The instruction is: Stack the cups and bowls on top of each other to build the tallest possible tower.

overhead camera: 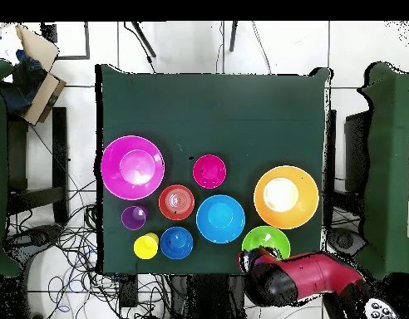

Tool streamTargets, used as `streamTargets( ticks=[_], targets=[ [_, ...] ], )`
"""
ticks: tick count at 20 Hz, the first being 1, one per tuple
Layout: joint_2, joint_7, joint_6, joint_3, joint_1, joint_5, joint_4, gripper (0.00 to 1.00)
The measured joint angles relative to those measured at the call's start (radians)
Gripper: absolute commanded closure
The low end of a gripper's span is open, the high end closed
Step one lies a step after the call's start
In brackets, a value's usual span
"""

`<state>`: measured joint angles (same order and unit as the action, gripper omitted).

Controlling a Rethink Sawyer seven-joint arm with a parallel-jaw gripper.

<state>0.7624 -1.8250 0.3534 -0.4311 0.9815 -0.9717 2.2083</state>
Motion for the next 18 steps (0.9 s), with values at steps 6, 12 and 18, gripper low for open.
streamTargets(
  ticks=[6,12,18],
  targets=[
    [-0.003,0.000,-0.055,0.060,-0.063,-0.026,0.015,0.00],
    [-0.010,0.000,-0.101,0.112,-0.105,-0.037,0.020,0.00],
    [-0.051,0.000,-0.157,0.174,-0.141,-0.055,0.020,0.00]
  ],
)
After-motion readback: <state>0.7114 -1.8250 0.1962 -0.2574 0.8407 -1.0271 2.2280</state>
